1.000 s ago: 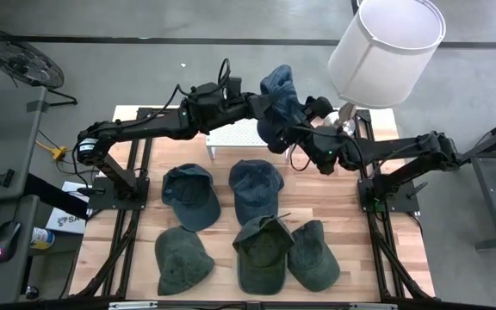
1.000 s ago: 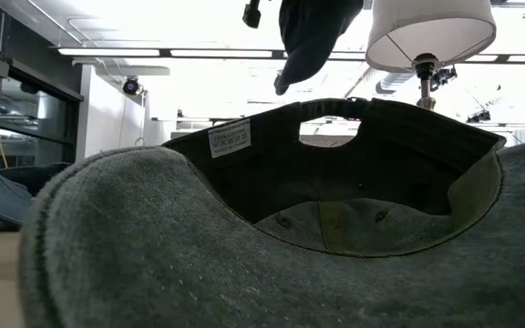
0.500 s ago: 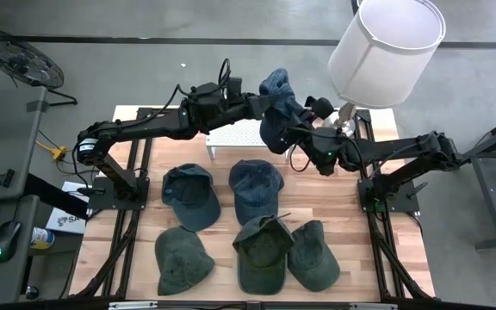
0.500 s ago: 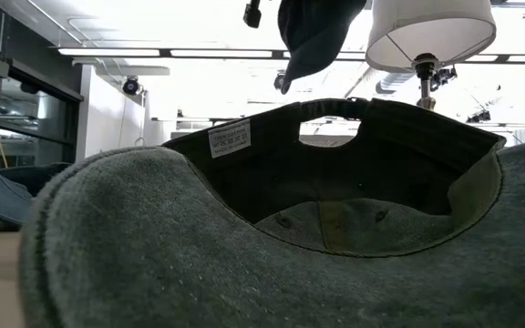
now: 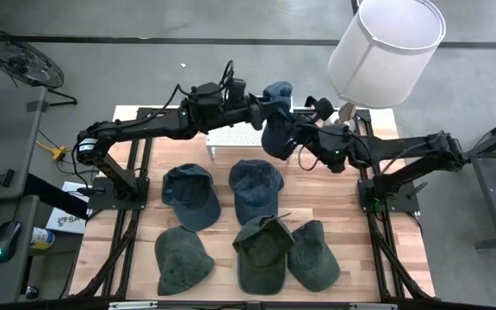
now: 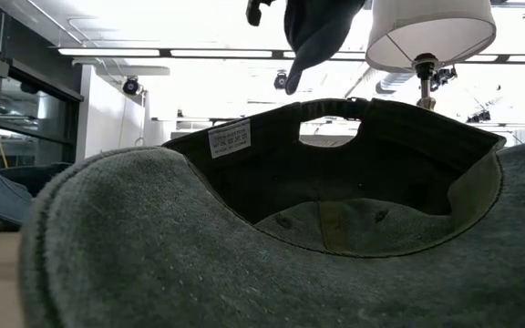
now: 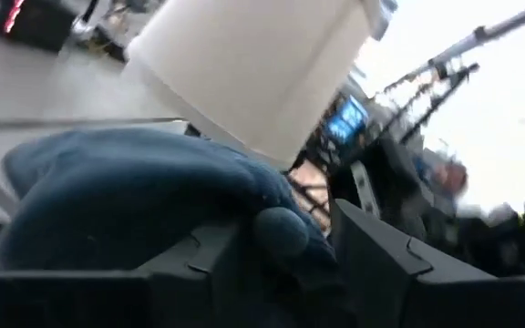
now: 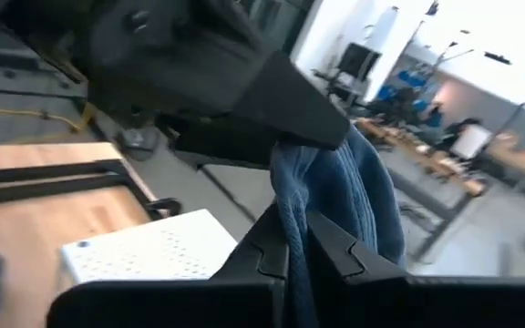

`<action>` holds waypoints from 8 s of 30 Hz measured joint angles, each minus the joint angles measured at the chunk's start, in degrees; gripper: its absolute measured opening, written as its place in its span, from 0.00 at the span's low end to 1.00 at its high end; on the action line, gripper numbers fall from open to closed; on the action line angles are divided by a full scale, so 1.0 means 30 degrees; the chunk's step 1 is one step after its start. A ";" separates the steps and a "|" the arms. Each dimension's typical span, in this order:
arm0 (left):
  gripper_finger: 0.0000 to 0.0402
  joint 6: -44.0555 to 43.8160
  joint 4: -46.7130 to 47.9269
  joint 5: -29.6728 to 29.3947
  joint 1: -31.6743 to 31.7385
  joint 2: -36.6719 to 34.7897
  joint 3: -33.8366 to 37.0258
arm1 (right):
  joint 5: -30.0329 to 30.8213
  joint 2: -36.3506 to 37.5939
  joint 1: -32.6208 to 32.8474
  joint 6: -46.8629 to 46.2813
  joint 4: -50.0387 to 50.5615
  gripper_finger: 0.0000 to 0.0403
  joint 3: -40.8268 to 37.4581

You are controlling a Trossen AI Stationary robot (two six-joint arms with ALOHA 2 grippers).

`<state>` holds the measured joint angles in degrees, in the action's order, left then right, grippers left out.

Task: Pick & Place hat
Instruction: Put the right blue cap on the shelf

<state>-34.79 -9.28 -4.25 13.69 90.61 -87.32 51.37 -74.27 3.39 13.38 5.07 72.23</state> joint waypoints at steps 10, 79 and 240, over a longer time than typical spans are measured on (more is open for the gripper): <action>0.42 0.5126 0.0278 0.4468 0.0611 -0.1904 0.0025 | -0.5500 0.2680 -0.0655 -0.3655 0.2540 0.01 0.0000; 0.42 2.2520 1.2928 0.7164 0.4077 -0.4175 0.0004 | -2.2449 -0.2071 -0.8003 -0.8475 -0.1213 0.00 0.0007; 0.00 1.1439 1.1015 1.1228 0.6203 0.3598 -0.5743 | -1.3796 0.7767 -0.5322 -0.9777 1.2537 0.39 0.0022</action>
<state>-0.47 23.77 29.43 32.29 101.40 -104.55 9.98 -50.97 -12.58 -15.95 42.68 72.29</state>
